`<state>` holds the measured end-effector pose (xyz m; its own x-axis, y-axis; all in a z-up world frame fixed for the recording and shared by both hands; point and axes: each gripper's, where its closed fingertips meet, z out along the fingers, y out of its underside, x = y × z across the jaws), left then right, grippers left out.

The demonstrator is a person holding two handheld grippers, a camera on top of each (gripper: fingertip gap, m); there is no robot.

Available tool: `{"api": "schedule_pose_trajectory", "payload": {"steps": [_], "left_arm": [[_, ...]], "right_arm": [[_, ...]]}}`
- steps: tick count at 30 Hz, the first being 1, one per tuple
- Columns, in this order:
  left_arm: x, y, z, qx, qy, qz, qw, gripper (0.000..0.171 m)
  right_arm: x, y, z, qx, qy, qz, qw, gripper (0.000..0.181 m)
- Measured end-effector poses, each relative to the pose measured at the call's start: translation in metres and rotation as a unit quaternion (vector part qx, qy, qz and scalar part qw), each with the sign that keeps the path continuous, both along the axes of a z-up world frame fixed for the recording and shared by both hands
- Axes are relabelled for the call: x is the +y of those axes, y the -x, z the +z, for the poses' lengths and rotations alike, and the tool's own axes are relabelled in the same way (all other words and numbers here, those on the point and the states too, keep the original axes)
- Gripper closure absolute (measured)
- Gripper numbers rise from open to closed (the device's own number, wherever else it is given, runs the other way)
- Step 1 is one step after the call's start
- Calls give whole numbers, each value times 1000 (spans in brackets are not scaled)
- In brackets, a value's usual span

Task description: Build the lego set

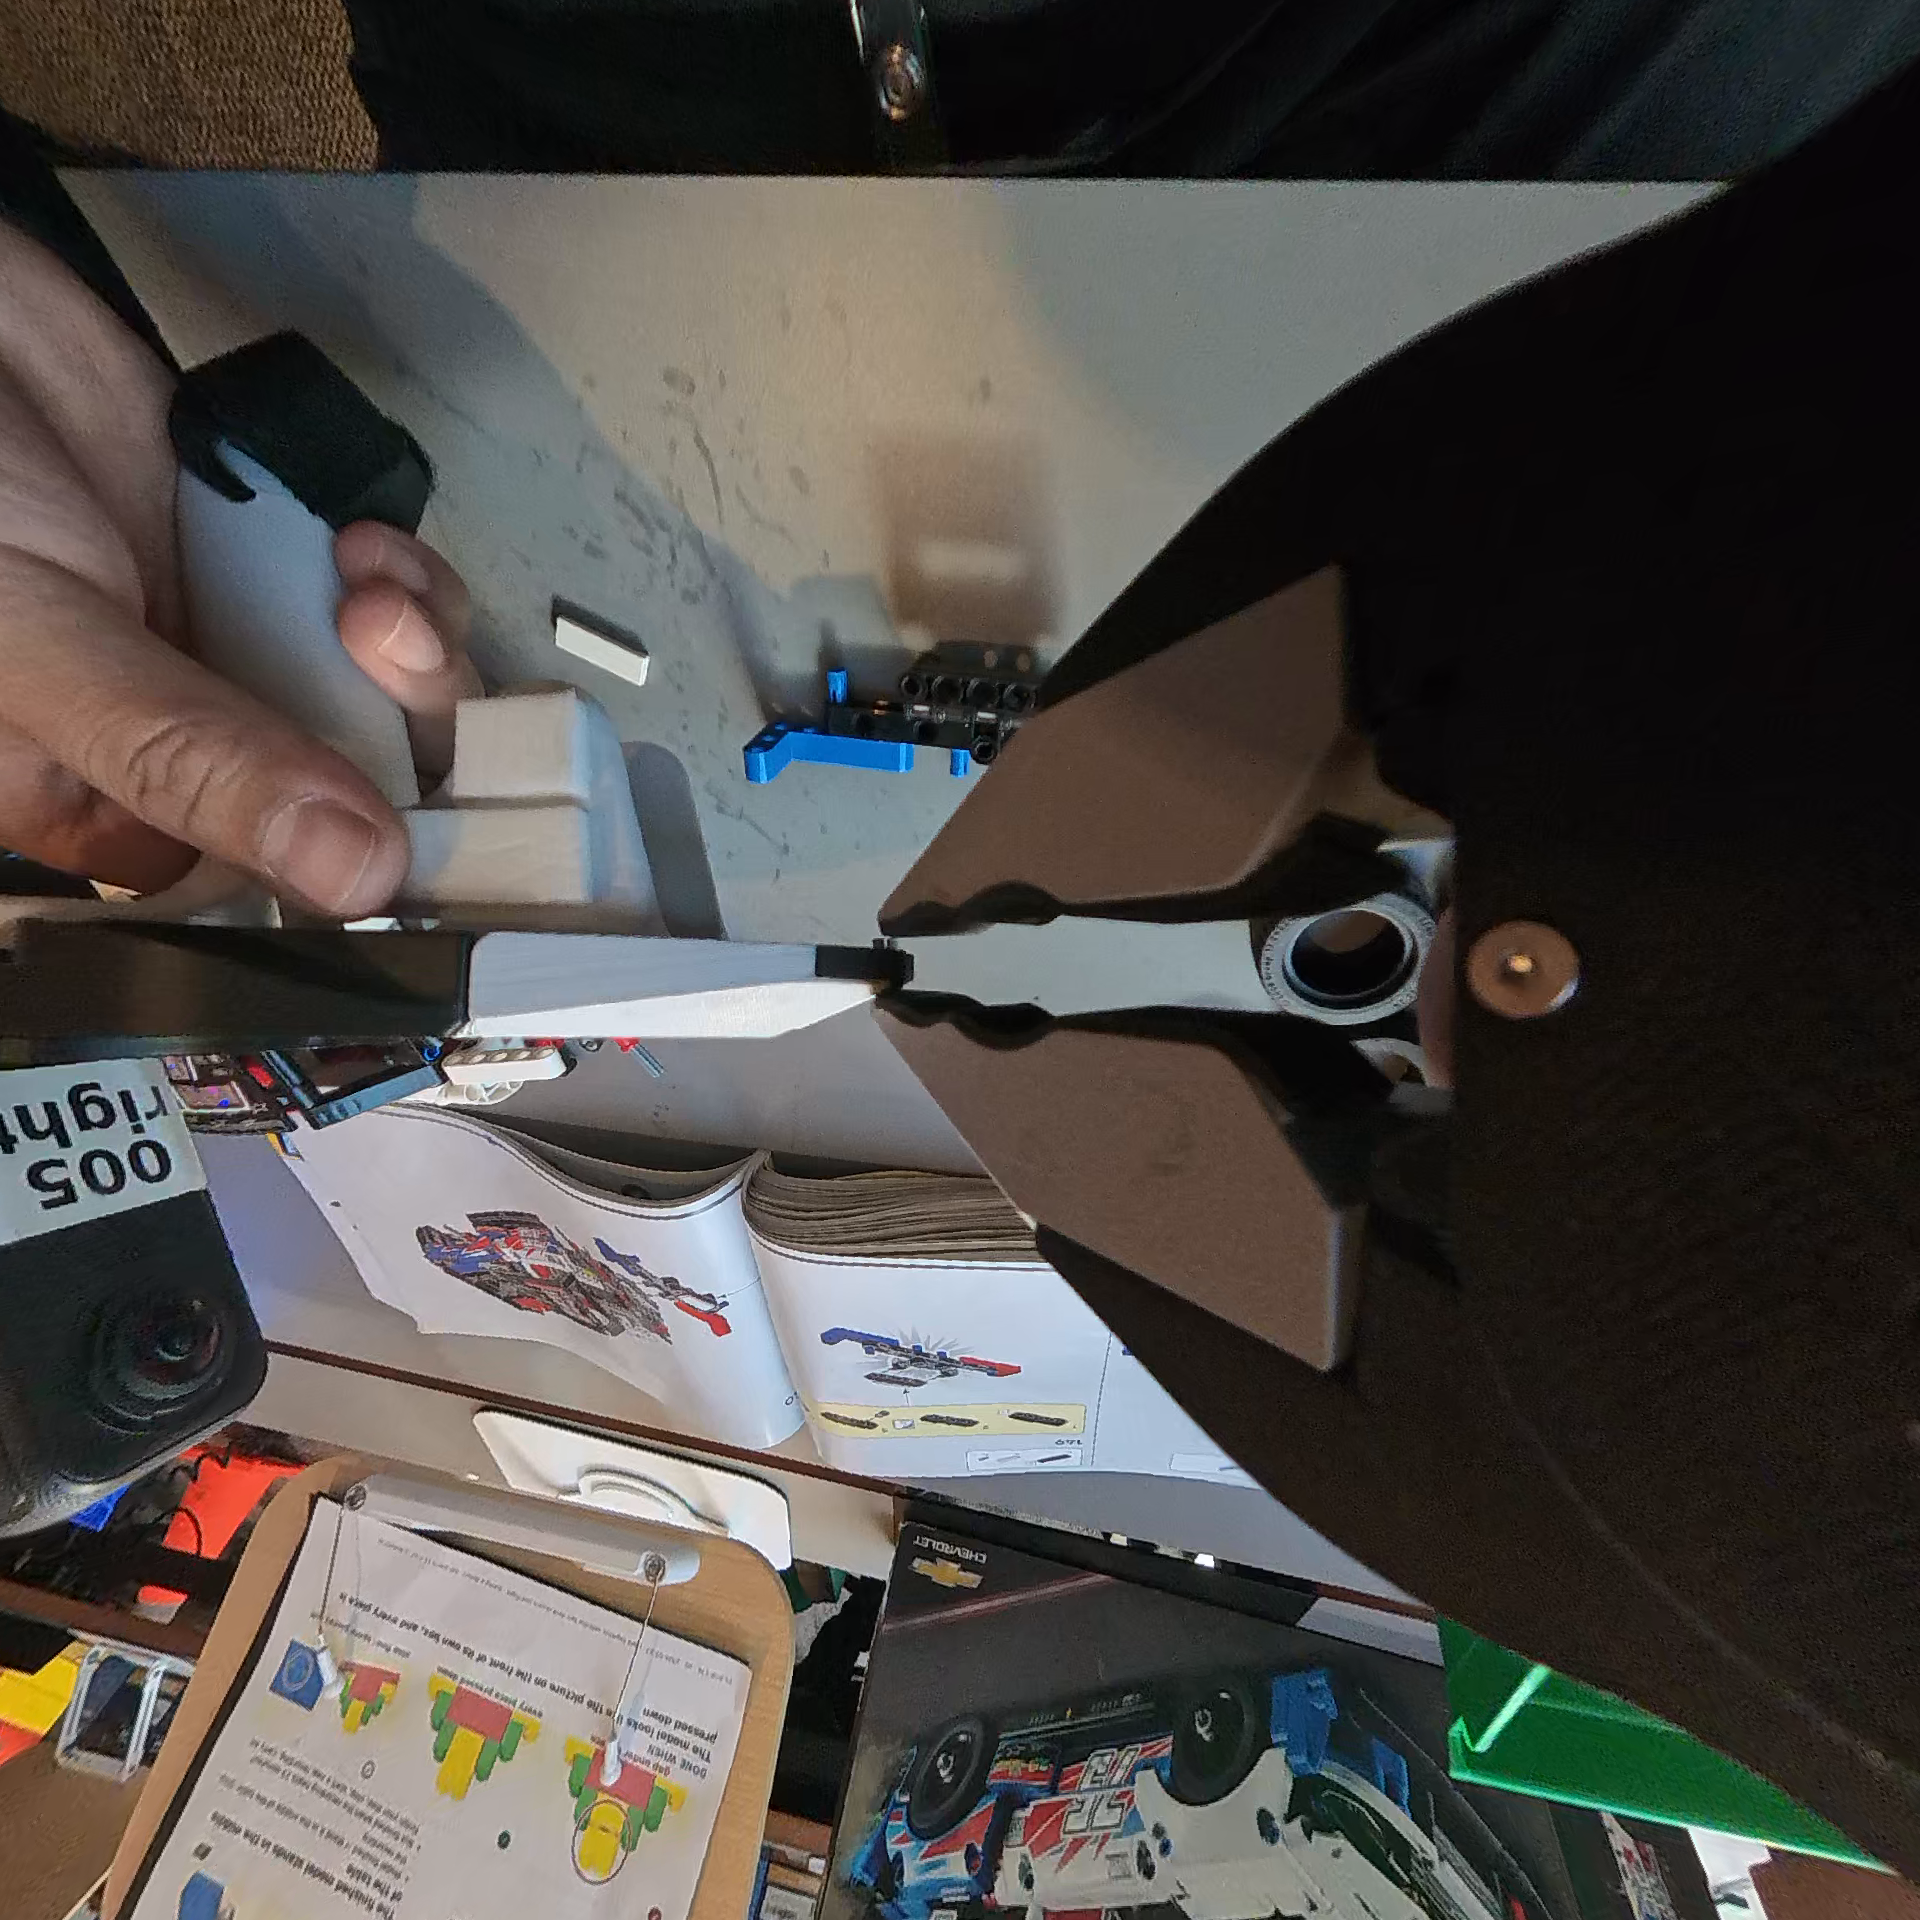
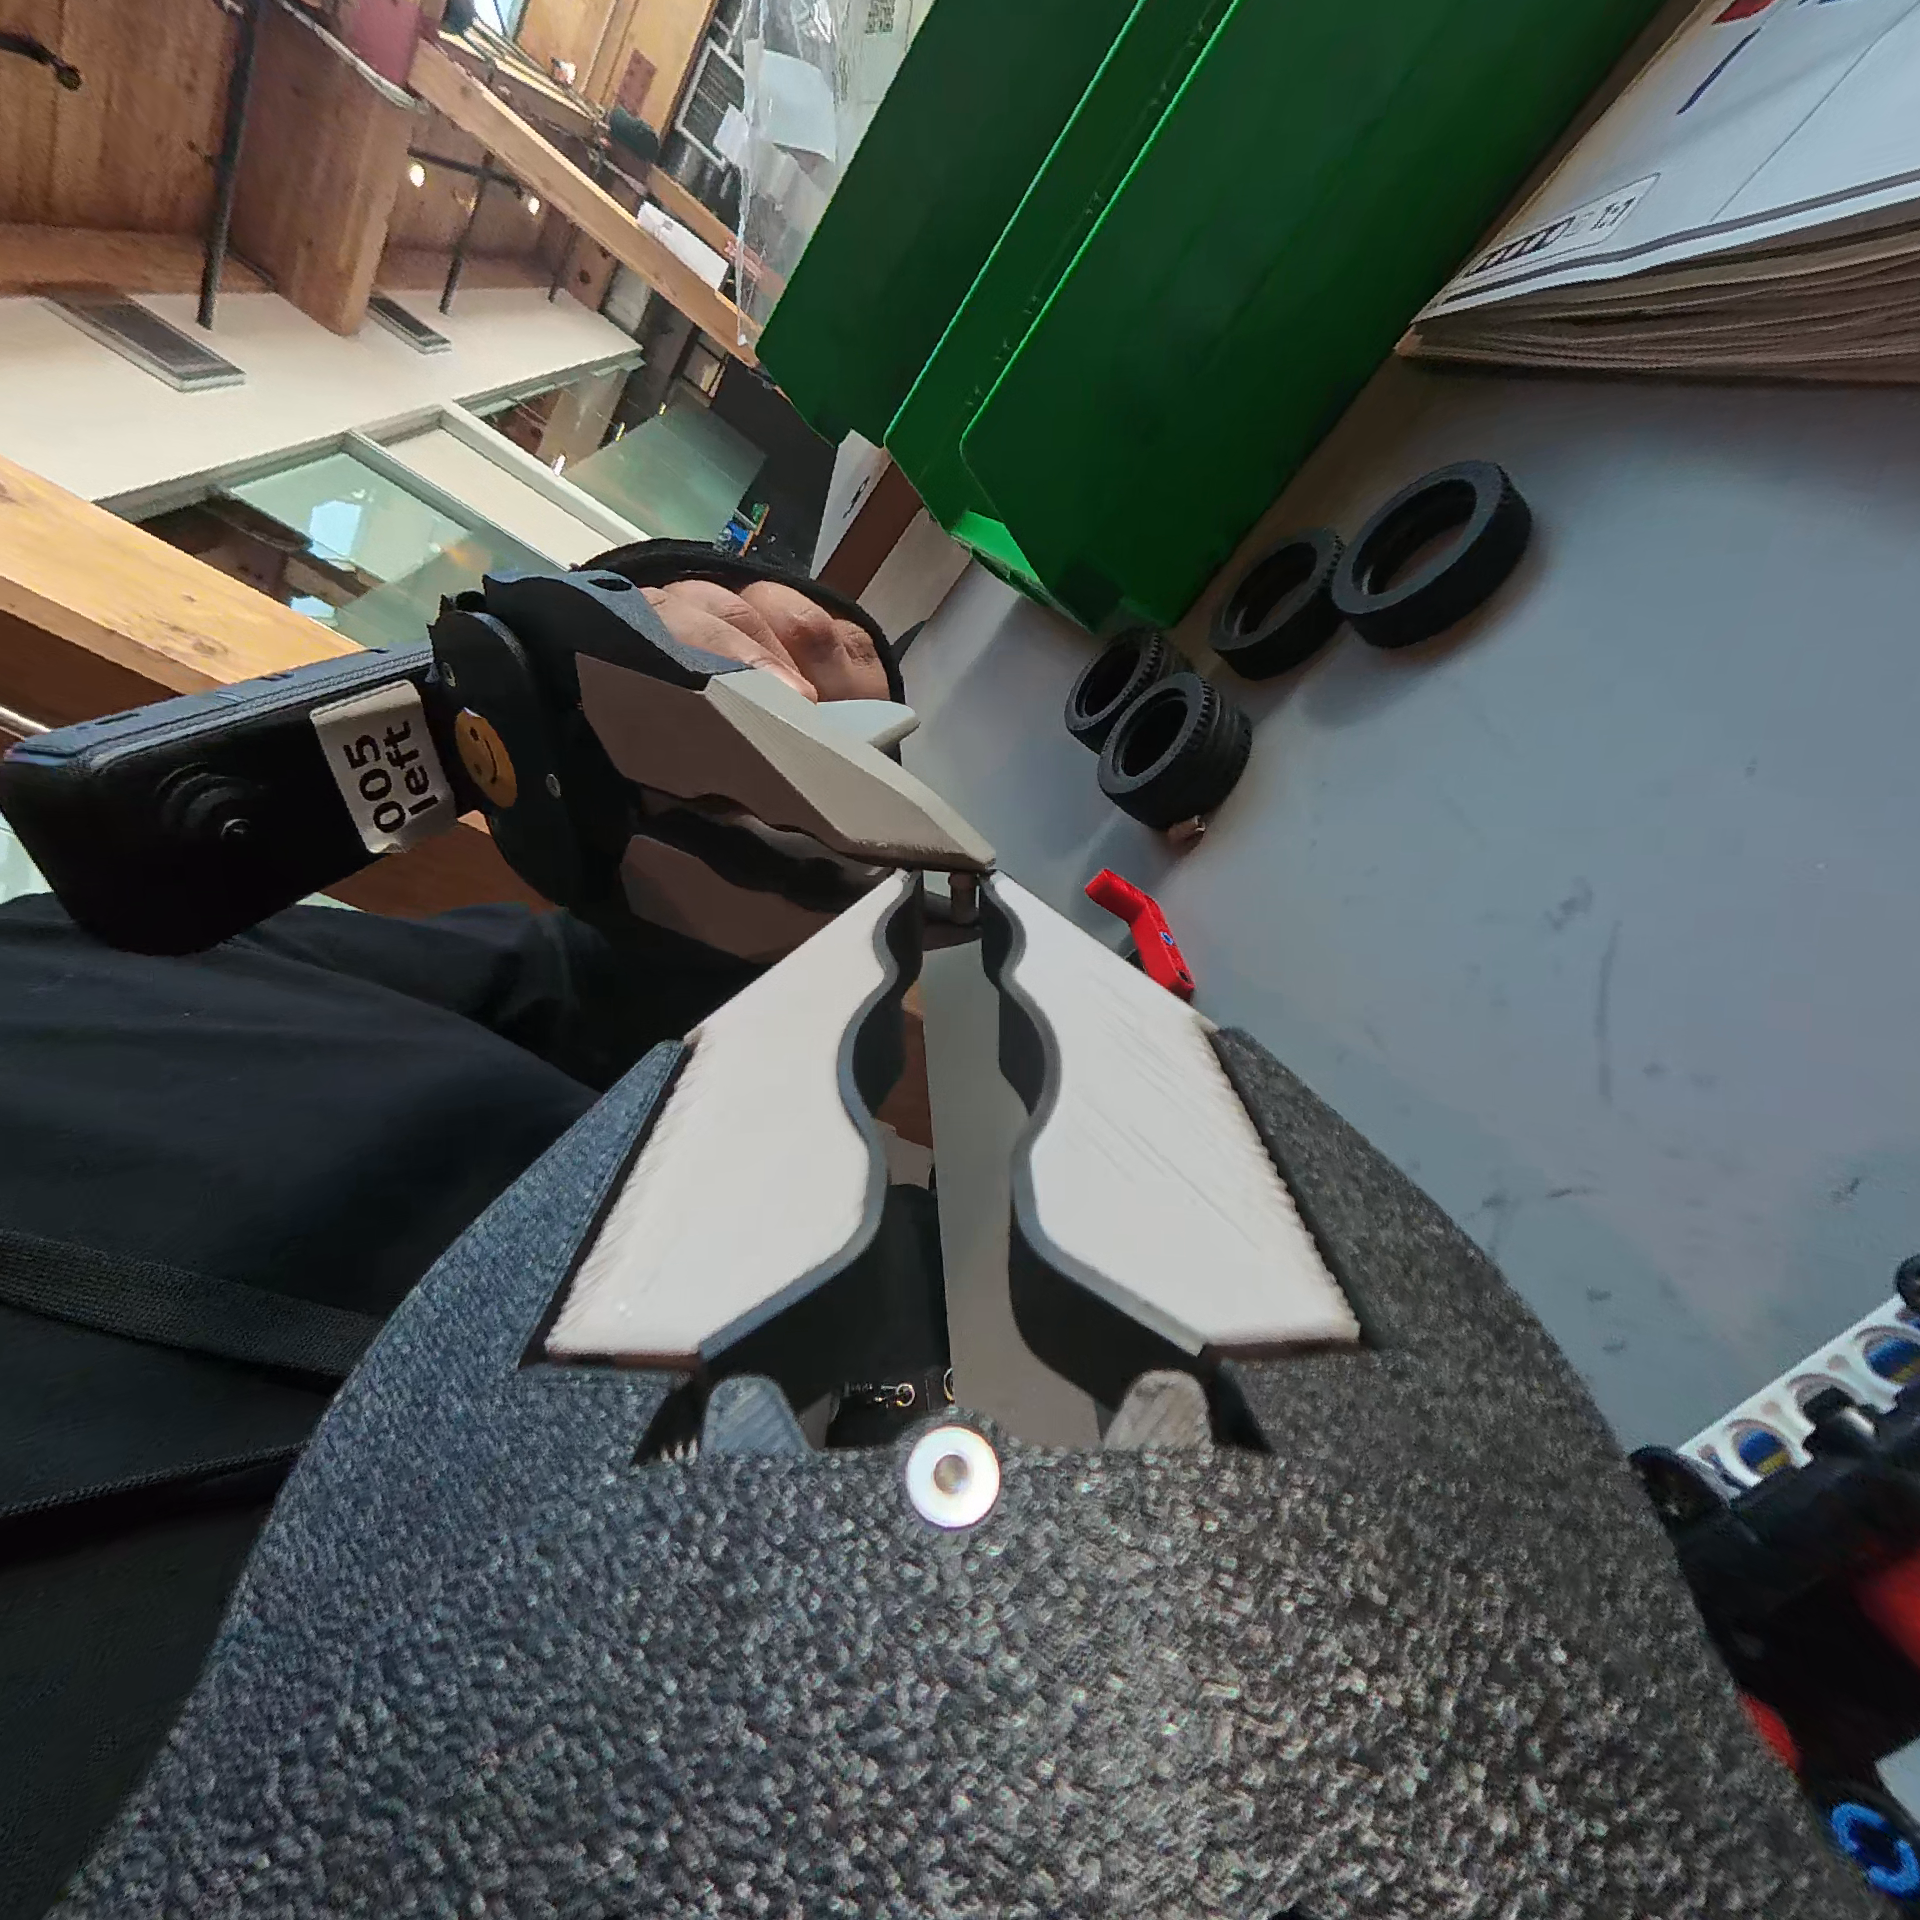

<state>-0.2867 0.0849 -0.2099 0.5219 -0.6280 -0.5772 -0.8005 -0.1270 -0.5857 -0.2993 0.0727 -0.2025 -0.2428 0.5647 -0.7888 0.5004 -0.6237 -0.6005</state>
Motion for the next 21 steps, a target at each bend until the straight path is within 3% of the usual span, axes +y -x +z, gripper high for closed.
{"api": "schedule_pose_trajectory", "payload": {"steps": [10, 21], "left_arm": [[4, -2, 3, -27, 9, -2, 1000, 164], [3, -2, 5, -75, 7, 19, 997, 165]], "right_arm": [[4, 0, 1, 7, -19, -3, 1000, 177], [3, 0, 3, 15, 41, -5, 999, 176]]}}
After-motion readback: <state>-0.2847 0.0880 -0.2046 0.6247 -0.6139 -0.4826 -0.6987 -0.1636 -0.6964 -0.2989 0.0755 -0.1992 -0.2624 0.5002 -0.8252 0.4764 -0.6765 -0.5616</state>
